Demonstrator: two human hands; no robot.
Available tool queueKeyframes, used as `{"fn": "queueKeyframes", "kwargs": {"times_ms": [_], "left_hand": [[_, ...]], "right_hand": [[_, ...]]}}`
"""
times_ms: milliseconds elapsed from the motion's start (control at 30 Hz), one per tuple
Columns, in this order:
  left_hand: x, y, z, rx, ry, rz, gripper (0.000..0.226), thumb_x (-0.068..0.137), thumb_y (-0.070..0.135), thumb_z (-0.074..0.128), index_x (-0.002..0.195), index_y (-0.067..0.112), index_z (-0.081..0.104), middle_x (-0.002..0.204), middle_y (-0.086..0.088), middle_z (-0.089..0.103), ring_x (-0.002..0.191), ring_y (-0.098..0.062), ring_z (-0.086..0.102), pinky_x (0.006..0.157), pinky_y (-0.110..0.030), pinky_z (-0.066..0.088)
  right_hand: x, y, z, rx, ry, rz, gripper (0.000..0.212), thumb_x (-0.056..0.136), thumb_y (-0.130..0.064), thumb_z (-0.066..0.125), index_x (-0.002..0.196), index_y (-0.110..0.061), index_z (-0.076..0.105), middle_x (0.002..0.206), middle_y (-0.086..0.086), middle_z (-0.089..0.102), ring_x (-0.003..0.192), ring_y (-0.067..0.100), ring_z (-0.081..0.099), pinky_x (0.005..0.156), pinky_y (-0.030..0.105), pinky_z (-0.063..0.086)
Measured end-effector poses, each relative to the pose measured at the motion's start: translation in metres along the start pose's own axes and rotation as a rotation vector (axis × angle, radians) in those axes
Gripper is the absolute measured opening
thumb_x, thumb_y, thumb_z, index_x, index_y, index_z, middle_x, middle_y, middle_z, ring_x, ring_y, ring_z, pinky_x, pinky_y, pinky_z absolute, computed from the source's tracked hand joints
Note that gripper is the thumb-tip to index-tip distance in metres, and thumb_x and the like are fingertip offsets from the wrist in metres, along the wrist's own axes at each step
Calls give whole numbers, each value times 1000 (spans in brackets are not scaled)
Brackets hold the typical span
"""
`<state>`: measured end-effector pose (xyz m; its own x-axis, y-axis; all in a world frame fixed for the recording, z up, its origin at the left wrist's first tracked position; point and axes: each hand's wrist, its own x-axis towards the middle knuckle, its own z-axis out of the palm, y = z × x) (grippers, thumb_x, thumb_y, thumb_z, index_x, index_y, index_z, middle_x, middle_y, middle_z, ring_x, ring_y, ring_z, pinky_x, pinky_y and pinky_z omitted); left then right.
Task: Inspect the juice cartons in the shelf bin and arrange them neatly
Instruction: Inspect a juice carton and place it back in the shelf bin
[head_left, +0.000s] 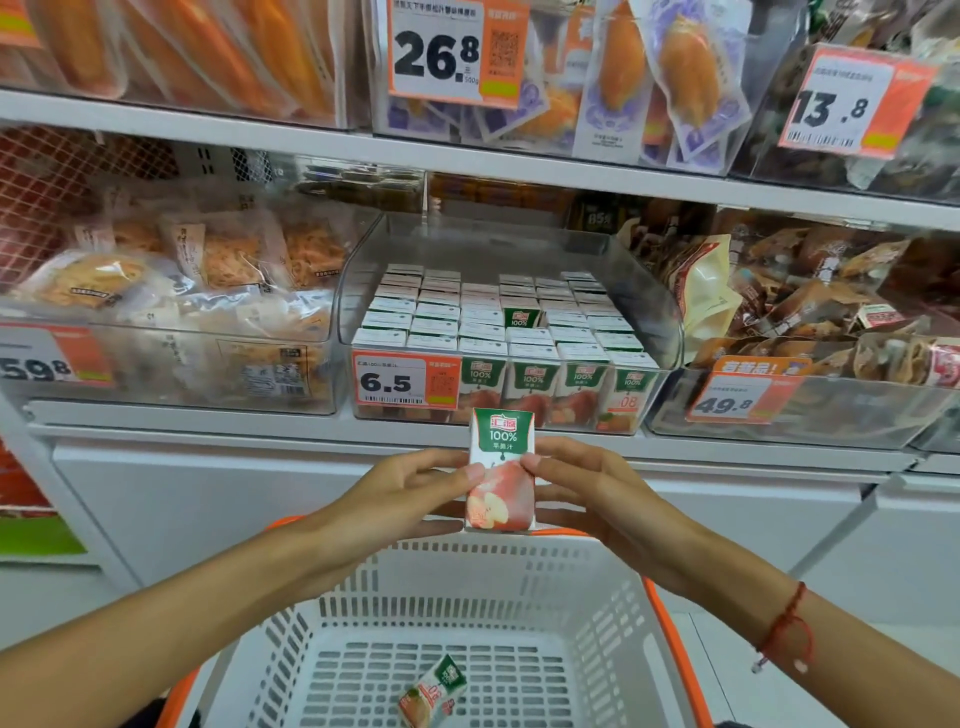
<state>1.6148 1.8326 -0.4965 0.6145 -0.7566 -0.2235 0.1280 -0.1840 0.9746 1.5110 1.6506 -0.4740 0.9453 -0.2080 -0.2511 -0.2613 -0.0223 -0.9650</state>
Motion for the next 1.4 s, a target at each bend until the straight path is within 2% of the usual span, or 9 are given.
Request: {"fn": "queueKeyframes", "kwargs": {"times_ms": [167,433,533,633,733,867,1033,1267,1400], "left_hand": [[0,-4,2,-11,87,50,37,84,43,64,119,29,63,106,9,75,99,-4,70,77,-14,55],[6,-8,3,76,206,25,12,85,32,71,97,30,72,88,11,77,86,-3,72,74,-17,53],[5,-8,6,54,224,-30,24,70,51,76,81,30,77,82,13,77,79,2,71,62,-13,53],[6,-11,7,77,264,-64,30,65,55,79,80,29,77,78,10,77,76,0,72,63,-17,55],[6,-10,1,109,284,-94,38,67,54,79,83,20,78,79,5,77,79,-7,72,71,-21,56],[2,0,-2,102,92,-49,34,77,54,69,100,31,75,94,12,77,88,2,70,76,-15,47],[2,6,2,49,70,53,42,69,55,68,106,35,70,99,14,76,94,1,70,77,-16,47],[2,-3,3,28,205,45,16,82,36,72,95,28,73,85,7,78,81,-4,73,62,-12,55],[1,-9,10,27,228,23,11,81,35,74,87,26,75,80,6,77,76,-5,73,68,-16,58]], "right_hand": [[2,1,-3,21,-81,15,43,86,-6,69,125,-23,62,111,11,72,106,23,69,88,31,57],[3,12,6,-293,141,-31,37,72,-20,85,104,-33,71,98,6,71,87,22,72,89,41,57],[1,17,18,-477,172,-115,44,68,-29,88,106,-37,68,92,-4,69,77,15,70,80,37,59],[-2,18,22,-614,164,-236,47,63,-39,88,104,-45,65,86,-12,68,72,4,66,72,28,58],[0,14,19,-478,81,-220,34,72,-32,85,101,-37,70,82,-5,73,67,5,69,70,26,58],[6,3,3,-247,-47,-10,35,85,-27,72,118,-21,66,100,0,76,95,12,71,91,31,56],[2,2,-4,-152,-337,30,32,96,-22,58,128,-19,63,124,0,68,118,16,62,105,31,46],[6,10,8,-307,61,-5,31,75,-33,83,101,-20,72,85,1,77,78,12,73,81,28,57],[3,17,16,-508,222,-60,40,66,-37,87,99,-22,69,81,-4,74,73,12,72,73,36,60]]}}
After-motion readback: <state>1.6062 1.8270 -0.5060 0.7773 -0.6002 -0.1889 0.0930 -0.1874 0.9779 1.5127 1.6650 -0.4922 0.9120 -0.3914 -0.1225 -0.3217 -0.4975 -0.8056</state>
